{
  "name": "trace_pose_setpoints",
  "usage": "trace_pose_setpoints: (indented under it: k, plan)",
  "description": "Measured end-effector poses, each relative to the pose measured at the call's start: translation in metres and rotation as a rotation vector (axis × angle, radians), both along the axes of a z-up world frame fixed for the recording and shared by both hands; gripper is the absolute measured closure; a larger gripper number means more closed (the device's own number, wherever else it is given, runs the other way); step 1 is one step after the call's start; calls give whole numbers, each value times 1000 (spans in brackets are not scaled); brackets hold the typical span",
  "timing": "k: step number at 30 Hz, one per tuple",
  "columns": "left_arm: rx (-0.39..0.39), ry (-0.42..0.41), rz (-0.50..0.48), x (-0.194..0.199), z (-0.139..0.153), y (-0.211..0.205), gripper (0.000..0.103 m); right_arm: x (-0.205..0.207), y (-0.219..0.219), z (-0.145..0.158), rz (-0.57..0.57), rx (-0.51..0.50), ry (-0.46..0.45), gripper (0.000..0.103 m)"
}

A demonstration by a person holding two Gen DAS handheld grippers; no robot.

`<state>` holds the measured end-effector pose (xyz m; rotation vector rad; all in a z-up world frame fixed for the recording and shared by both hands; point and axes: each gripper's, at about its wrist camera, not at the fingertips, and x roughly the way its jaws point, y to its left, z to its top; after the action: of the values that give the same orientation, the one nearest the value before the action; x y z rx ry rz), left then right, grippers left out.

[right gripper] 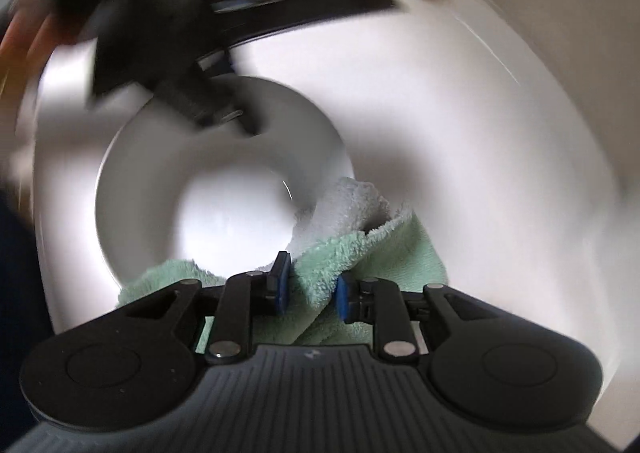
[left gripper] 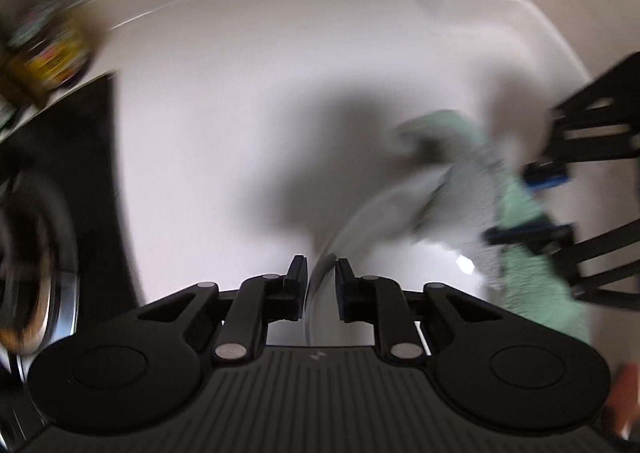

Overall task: Clean bowl
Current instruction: 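Turn the bowl by its rim with the left gripper while the right gripper wipes inside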

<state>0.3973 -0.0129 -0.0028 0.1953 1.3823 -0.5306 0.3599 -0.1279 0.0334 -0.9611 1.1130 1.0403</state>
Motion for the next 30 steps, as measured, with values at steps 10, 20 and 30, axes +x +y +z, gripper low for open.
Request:
trace_pose_setpoints:
  k: [10, 20, 30]
  plan:
    - [-172, 33, 229, -17, 6, 14, 77, -13, -30, 11, -150, 59, -27, 85]
    - [-89, -134, 455, -45, 2, 17, 71, -67, -110, -3, -1368, 449, 372, 82]
    - [20, -51, 65, -30, 3, 4, 88, -45, -36, 19, -339, 76, -46, 81]
